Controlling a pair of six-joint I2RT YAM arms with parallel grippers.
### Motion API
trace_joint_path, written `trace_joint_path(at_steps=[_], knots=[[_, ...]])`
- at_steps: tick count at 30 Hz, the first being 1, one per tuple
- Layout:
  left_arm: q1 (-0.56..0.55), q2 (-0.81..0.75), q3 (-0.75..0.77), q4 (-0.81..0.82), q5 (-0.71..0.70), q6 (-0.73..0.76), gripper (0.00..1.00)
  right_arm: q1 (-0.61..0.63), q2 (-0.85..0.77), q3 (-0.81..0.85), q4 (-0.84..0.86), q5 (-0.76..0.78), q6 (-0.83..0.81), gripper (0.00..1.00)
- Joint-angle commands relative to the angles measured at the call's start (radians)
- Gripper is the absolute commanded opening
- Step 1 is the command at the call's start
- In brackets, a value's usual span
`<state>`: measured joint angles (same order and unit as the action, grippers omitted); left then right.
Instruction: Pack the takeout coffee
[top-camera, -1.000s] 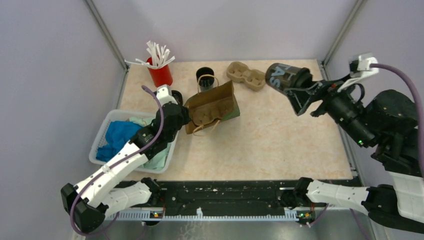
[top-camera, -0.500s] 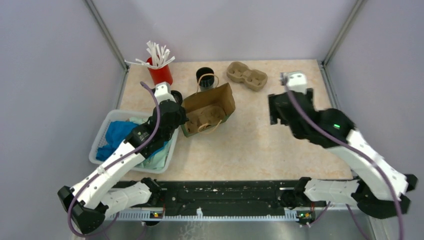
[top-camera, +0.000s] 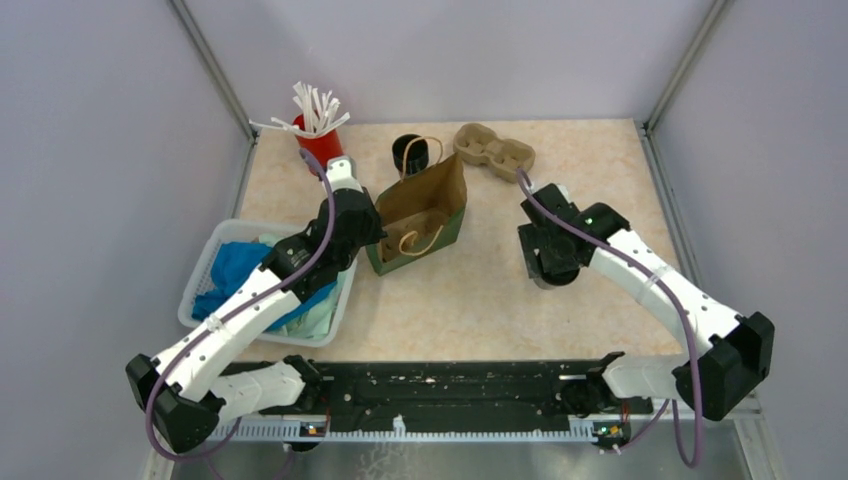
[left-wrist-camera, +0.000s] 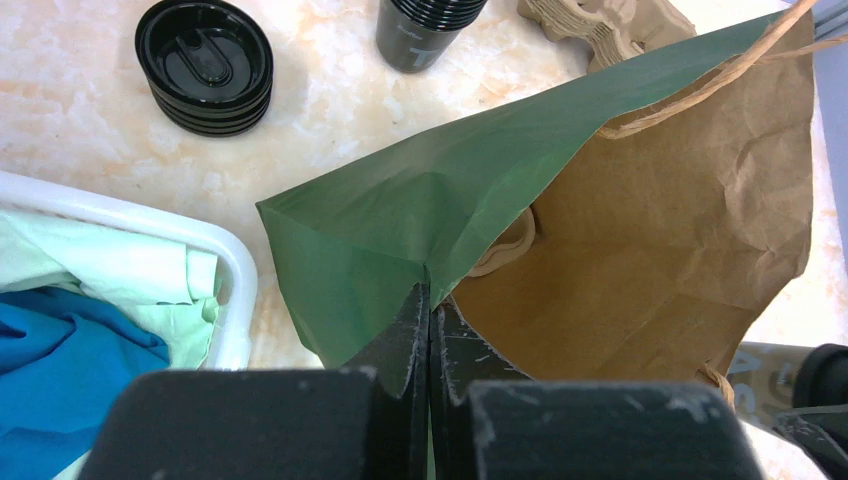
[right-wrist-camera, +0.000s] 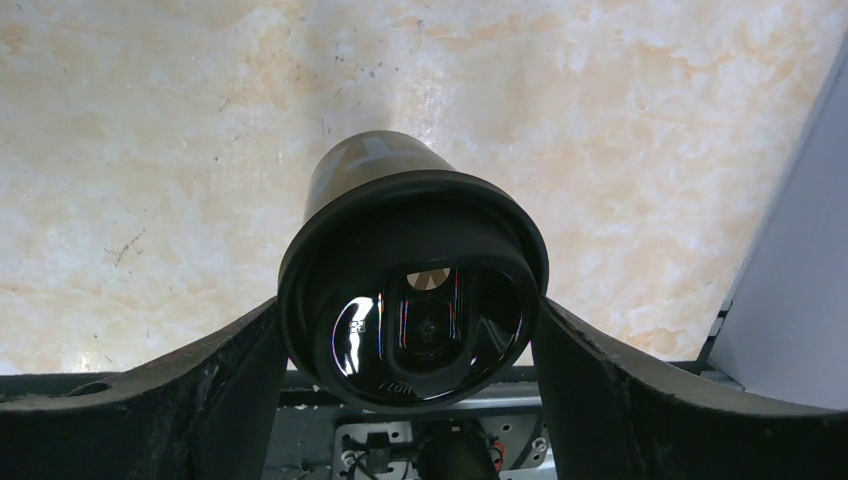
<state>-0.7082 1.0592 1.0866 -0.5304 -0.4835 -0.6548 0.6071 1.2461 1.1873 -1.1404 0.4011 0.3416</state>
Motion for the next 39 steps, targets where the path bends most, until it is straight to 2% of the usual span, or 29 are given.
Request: trace_joint_path(at_steps=[1,9,13,17,19,21,22,28,32,35,39], knots=[[0.0,0.019,0.056,0.013,0.02,0.017,0.0,-0.024,0.029,-0.023,0.072,-0.065,-0.042,0.42],[0.001,-0.006,0.022,0.023,0.025,0.007,0.0,-0.035,0.074,-0.126,0.201,-0.087,-0.051,0.41],[0.0,-0.018,0.024,0.037,0.034,0.017,0.0,-0.034,0.129,-0.134,0.235,-0.084,-0.043,0.45],[0.0,-0.023,0.022,0.057,0.058,0.039,0.0,-0.034,0.15,-0.132,0.225,-0.101,-0.038,0.59],[0.0,-0.023,0.014,0.066,0.07,0.042,0.0,-0.034,0.142,-0.125,0.209,-0.109,-0.037,0.74],[0.0,-0.023,0.012,0.07,0.085,0.043,0.0,-0.034,0.129,-0.104,0.176,-0.111,-0.036,0.97],[-0.001,-0.023,0.014,0.07,0.089,0.043,0.0,-0.034,0.12,-0.088,0.152,-0.111,-0.038,0.98],[0.0,-0.017,0.039,0.042,0.1,0.028,0.0,-0.034,0.119,0.155,-0.04,-0.085,-0.009,0.99],[0.0,-0.011,0.052,0.021,0.105,0.012,0.0,-0.034,0.152,0.361,-0.082,-0.144,0.026,0.99],[0.001,-0.002,0.077,-0.026,0.103,-0.051,0.0,-0.035,0.192,0.484,-0.038,-0.28,0.056,0.99],[0.001,0.014,0.129,-0.098,0.125,-0.157,0.0,-0.033,0.194,0.504,0.199,-0.465,0.145,0.96]])
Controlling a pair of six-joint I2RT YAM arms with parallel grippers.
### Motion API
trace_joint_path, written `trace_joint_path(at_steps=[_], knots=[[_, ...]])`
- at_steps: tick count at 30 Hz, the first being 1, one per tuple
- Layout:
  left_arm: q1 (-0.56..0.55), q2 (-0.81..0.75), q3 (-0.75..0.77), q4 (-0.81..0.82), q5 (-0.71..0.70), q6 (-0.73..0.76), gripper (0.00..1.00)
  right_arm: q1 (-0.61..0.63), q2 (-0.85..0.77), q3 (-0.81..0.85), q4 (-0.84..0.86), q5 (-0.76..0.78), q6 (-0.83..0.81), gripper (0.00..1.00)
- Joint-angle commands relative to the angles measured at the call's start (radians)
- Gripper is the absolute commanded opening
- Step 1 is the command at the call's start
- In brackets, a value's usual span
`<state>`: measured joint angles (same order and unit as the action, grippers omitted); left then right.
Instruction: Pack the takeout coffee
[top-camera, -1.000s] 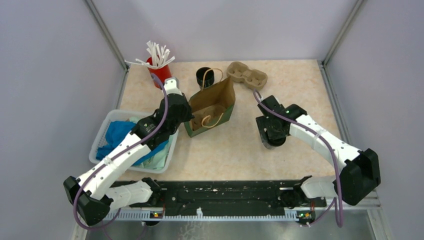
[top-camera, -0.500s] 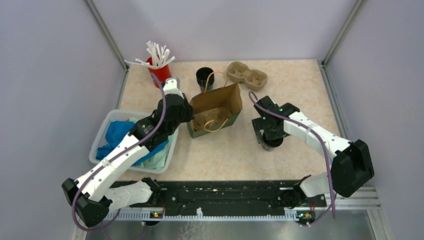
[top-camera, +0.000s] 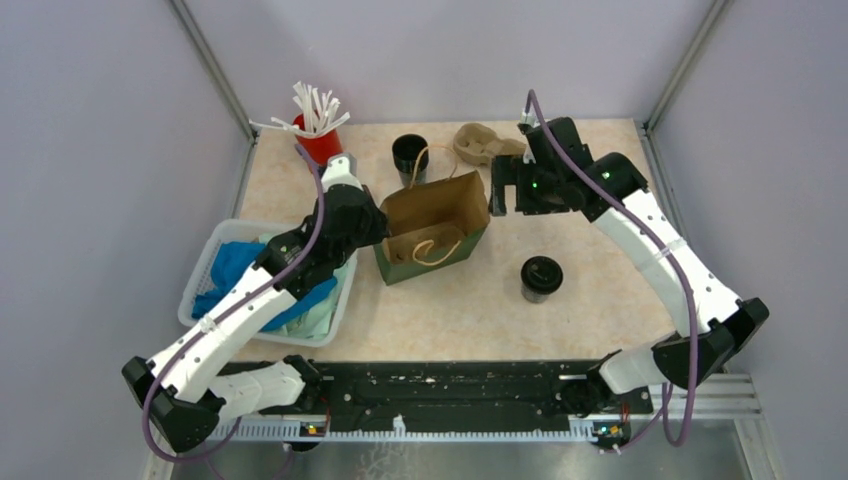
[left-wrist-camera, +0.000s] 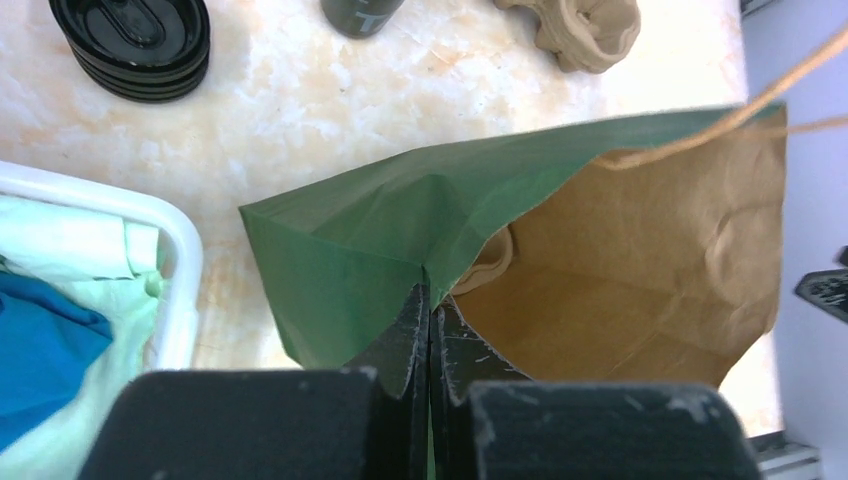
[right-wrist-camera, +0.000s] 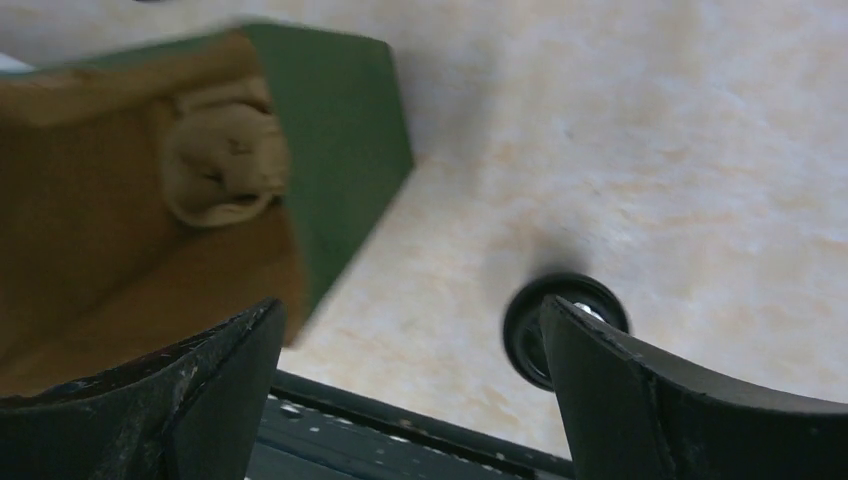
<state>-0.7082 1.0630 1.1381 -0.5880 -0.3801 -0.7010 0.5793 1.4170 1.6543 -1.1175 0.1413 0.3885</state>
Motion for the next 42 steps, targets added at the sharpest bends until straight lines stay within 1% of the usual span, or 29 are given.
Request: trace_joint_path(at_steps=[1,2,3,5,7,8,10,13,14,15,17,19,22,24,26,28,31,32,33,35,36,37,39,40,42], knots=[[0.001,0.011,0.081,-0.054,0.027,-0.146,0.02,-0.005,0.027,0.039,0.226,-0.228,0.121,0.94],[0.001,0.008,0.081,-0.066,0.037,-0.191,0.08,-0.005,0.031,0.039,0.262,-0.247,0.146,0.92],[0.001,0.002,0.08,-0.075,0.049,-0.222,0.11,-0.004,0.035,0.039,0.279,-0.251,0.176,0.89],[0.002,-0.016,0.073,-0.062,0.109,-0.235,0.21,-0.003,0.041,0.04,0.265,-0.246,0.236,0.87],[0.003,-0.04,0.064,-0.055,0.169,-0.181,0.4,0.005,0.044,0.067,0.185,-0.2,0.274,0.86],[0.003,-0.052,0.061,-0.07,0.173,-0.159,0.5,0.007,0.045,0.086,0.135,-0.181,0.279,0.86],[0.003,-0.081,0.056,-0.095,0.148,-0.087,0.67,0.008,0.047,0.108,0.042,-0.18,0.285,0.9],[0.004,-0.107,0.087,-0.103,0.056,0.037,0.88,0.022,0.039,0.087,-0.04,-0.212,0.314,0.97],[0.006,-0.103,0.104,-0.094,0.032,0.086,0.94,0.037,0.031,0.071,-0.038,-0.217,0.32,0.98],[0.009,-0.091,0.127,-0.084,0.019,0.142,0.97,0.054,0.024,0.056,-0.024,-0.209,0.328,0.99],[0.022,-0.029,0.202,-0.105,0.004,0.234,0.98,0.089,0.025,0.043,0.003,-0.181,0.347,0.99],[0.037,0.044,0.29,-0.14,0.022,0.307,0.98,0.114,0.052,0.067,0.007,-0.155,0.359,0.99],[0.084,0.126,0.35,-0.201,0.057,0.329,0.98,0.127,0.08,0.081,0.041,-0.146,0.396,0.98],[0.167,0.154,0.352,-0.179,0.172,0.346,0.98,0.127,0.08,0.058,0.082,-0.147,0.447,0.96],[0.25,0.171,0.345,-0.125,0.306,0.345,0.98,0.128,0.064,0.031,0.137,-0.146,0.506,0.93],[0.298,0.193,0.335,-0.045,0.458,0.343,0.98,0.127,0.034,-0.015,0.21,-0.146,0.567,0.84],[0.329,0.25,0.33,0.057,0.616,0.319,0.98,0.128,0.024,-0.092,0.286,-0.162,0.638,0.7],[0.334,0.265,0.328,0.085,0.685,0.316,0.98,0.131,0.026,-0.107,0.298,-0.173,0.653,0.67],[0.337,0.276,0.327,0.109,0.707,0.307,0.96,0.134,0.028,-0.118,0.309,-0.176,0.665,0.65],[0.343,0.291,0.322,0.132,0.731,0.277,0.87,0.144,0.03,-0.128,0.324,-0.156,0.67,0.58],[0.345,0.294,0.319,0.142,0.74,0.266,0.8,0.143,0.027,-0.13,0.334,-0.148,0.668,0.52],[0.347,0.298,0.318,0.145,0.743,0.258,0.7,0.144,0.028,-0.123,0.34,-0.146,0.664,0.43],[0.351,0.306,0.33,0.14,0.754,0.259,0.55,0.143,0.031,-0.083,0.33,-0.104,0.643,0.27],[0.352,0.307,0.337,0.144,0.769,0.265,0.46,0.144,0.031,-0.064,0.322,-0.102,0.623,0.22],[0.355,0.308,0.362,0.131,0.78,0.259,0.21,0.143,0.026,-0.021,0.296,-0.104,0.596,0.14]])
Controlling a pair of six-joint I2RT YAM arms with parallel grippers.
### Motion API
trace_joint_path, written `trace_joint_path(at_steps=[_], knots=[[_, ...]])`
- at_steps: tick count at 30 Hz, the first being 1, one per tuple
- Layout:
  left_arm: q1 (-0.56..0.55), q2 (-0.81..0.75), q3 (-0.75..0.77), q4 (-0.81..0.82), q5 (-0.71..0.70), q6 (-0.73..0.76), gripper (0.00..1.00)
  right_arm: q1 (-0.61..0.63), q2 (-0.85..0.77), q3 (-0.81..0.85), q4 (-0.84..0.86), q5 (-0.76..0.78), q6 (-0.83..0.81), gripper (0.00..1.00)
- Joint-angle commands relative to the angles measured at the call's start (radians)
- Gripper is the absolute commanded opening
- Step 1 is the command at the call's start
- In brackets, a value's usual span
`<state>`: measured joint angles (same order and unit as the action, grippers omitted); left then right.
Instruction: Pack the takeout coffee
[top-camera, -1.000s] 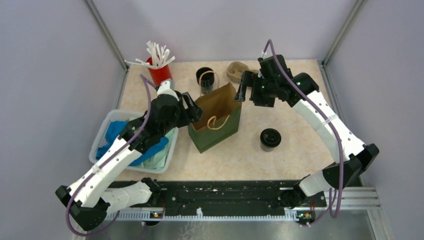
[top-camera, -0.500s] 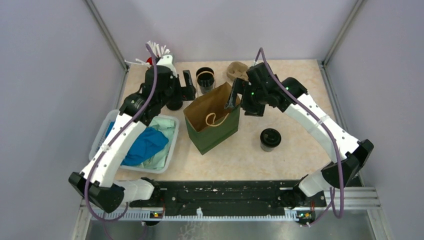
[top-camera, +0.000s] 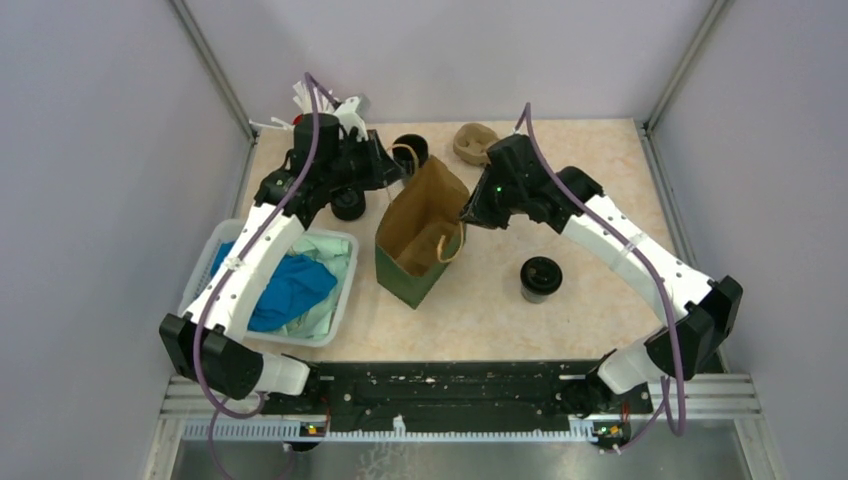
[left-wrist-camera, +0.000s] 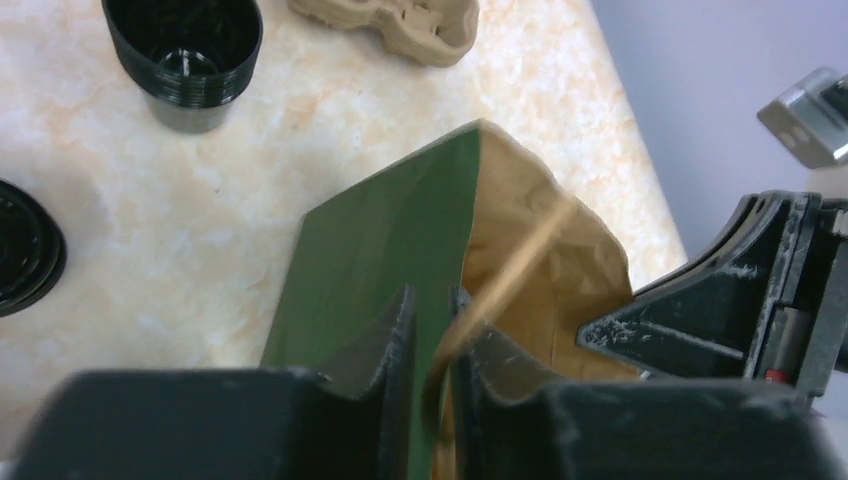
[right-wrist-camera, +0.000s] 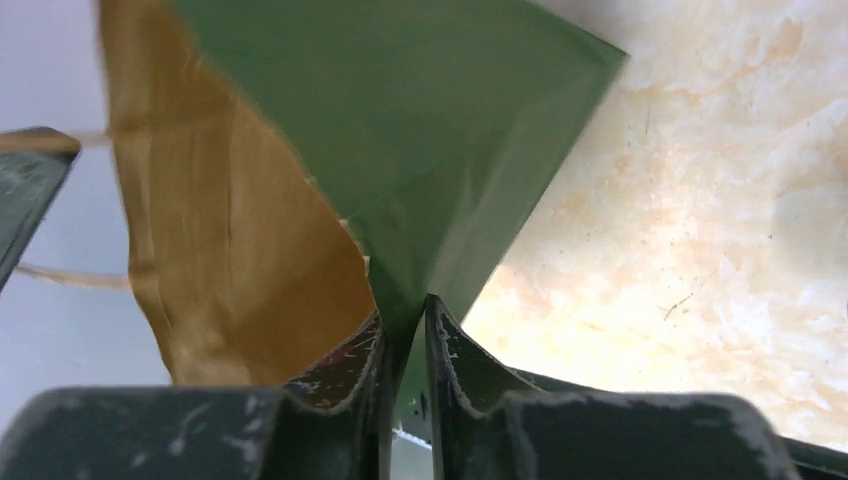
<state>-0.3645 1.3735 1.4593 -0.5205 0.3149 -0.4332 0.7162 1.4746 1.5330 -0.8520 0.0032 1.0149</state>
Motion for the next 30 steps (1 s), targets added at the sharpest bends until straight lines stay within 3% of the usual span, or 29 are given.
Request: trace_joint_path(at_steps=[1,2,8,13,16,17,19,20,22,25,28,30], knots=[[0.013,-0.001,0.066,0.044,0.085,-0.017,0.12,0.008,-0.035,0.123,0.015,0.027,-0.044,0.12],[0.012,-0.001,0.102,0.026,0.09,-0.022,0.07,0.007,-0.036,0.153,-0.002,0.023,-0.061,0.1],[0.012,-0.045,0.25,-0.071,0.061,-0.074,0.04,0.004,0.013,0.421,-0.184,-0.026,-0.119,0.03],[0.012,-0.152,0.214,-0.089,-0.015,-0.209,0.0,0.004,0.147,0.774,-0.48,-0.011,-0.164,0.02],[0.012,-0.204,0.1,-0.111,-0.049,-0.324,0.0,-0.006,0.161,0.712,-0.441,-0.013,-0.183,0.03],[0.012,-0.219,0.015,-0.092,-0.045,-0.356,0.06,-0.019,0.158,0.641,-0.384,-0.026,-0.198,0.07],[0.015,-0.24,-0.147,-0.03,0.015,-0.406,0.08,-0.041,0.135,0.463,-0.213,-0.018,-0.267,0.32],[0.016,-0.243,-0.236,0.027,0.065,-0.408,0.15,-0.051,0.13,0.377,-0.146,-0.009,-0.304,0.42],[0.02,-0.242,-0.354,0.167,0.17,-0.419,0.28,-0.1,0.148,0.315,-0.12,-0.061,-0.338,0.52],[0.035,-0.207,-0.347,0.103,0.227,-0.383,0.45,-0.117,0.185,0.4,-0.18,-0.154,-0.39,0.64],[0.035,-0.198,-0.282,0.025,0.189,-0.27,0.61,-0.102,0.187,0.456,-0.245,-0.191,-0.392,0.74],[0.036,-0.201,-0.238,-0.006,0.138,-0.201,0.67,-0.08,0.175,0.461,-0.27,-0.178,-0.388,0.83]])
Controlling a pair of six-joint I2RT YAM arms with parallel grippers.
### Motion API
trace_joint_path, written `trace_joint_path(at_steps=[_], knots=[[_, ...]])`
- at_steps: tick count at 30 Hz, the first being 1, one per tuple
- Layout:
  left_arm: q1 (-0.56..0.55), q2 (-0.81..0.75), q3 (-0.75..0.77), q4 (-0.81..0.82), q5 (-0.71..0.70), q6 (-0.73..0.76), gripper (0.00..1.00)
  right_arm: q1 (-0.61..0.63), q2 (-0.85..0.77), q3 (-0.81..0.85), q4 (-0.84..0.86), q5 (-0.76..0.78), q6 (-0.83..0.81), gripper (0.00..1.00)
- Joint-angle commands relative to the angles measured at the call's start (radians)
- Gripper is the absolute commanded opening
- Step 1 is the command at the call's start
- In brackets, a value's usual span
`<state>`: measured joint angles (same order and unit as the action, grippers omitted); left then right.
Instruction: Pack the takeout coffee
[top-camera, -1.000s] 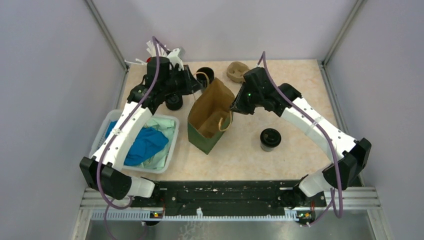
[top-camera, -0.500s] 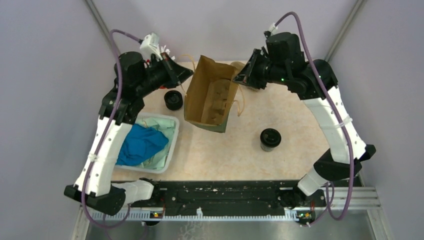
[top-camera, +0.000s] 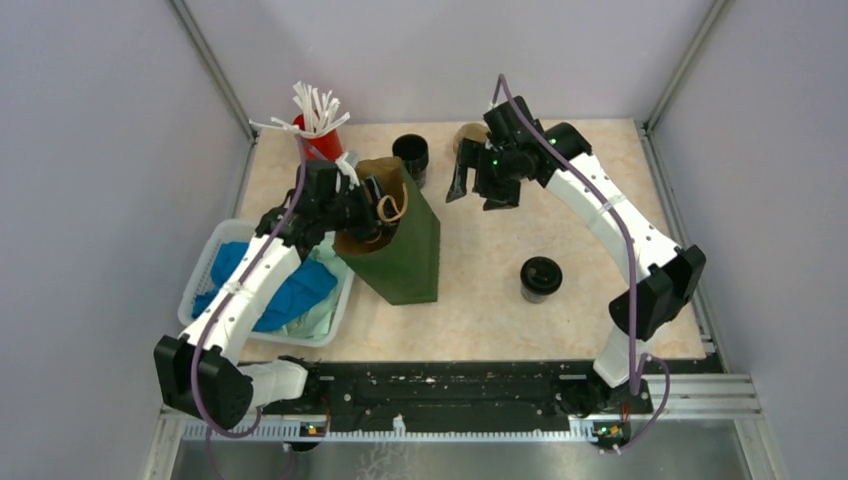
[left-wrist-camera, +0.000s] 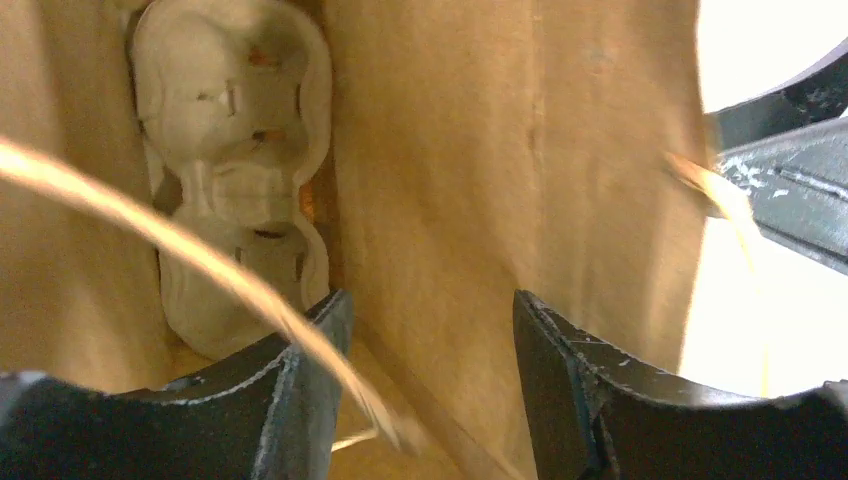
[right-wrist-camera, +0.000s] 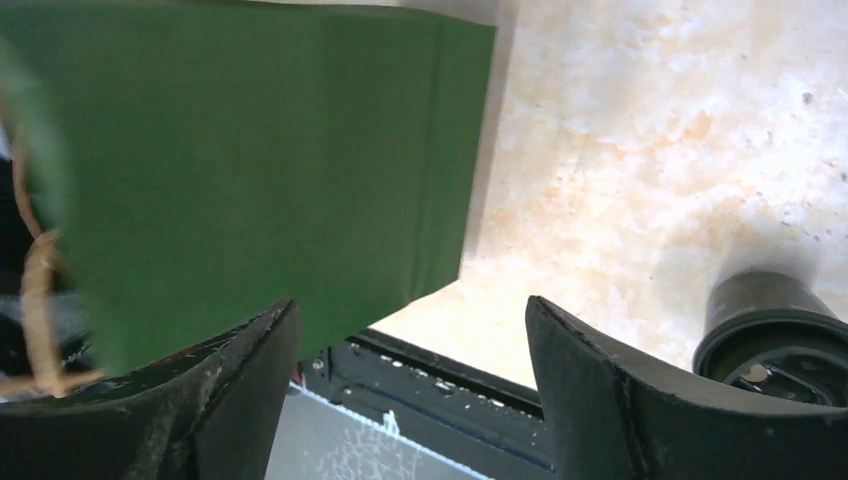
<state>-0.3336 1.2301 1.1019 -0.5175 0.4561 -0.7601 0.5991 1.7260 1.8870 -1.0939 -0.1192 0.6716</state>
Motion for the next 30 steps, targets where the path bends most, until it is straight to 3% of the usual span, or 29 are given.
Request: trace_joint_path(at_steps=[1,8,14,20,23,25,26,29,30], knots=[[0.004,-0.055,0.144,-0.026,-0.034,0.146,0.69,0.049,-0.079,0.107,-0.033,-0.052,-0.042,0.87],[0.005,-0.018,0.37,-0.13,-0.157,0.303,0.78,0.131,-0.065,0.12,0.034,-0.035,-0.035,0.97],[0.004,-0.075,0.309,-0.093,-0.194,0.341,0.93,0.134,-0.155,-0.018,0.147,-0.023,-0.037,0.99],[0.004,0.025,0.343,-0.161,-0.189,0.288,0.96,0.135,-0.097,0.06,0.074,0.058,-0.085,0.99],[0.005,0.07,0.387,-0.221,-0.237,0.274,0.87,0.143,-0.053,0.11,0.052,0.043,-0.099,0.98],[0.005,0.07,0.396,-0.228,-0.244,0.285,0.79,0.152,-0.046,0.115,0.052,0.043,-0.125,0.91],[0.005,0.061,0.392,-0.223,-0.25,0.286,0.73,0.151,-0.049,0.11,0.054,0.047,-0.135,0.84],[0.005,0.027,0.364,-0.178,-0.263,0.274,0.42,0.153,-0.077,0.083,0.087,0.049,-0.197,0.52],[0.005,0.016,0.35,-0.146,-0.254,0.272,0.34,0.152,-0.098,0.071,0.11,0.035,-0.229,0.47]])
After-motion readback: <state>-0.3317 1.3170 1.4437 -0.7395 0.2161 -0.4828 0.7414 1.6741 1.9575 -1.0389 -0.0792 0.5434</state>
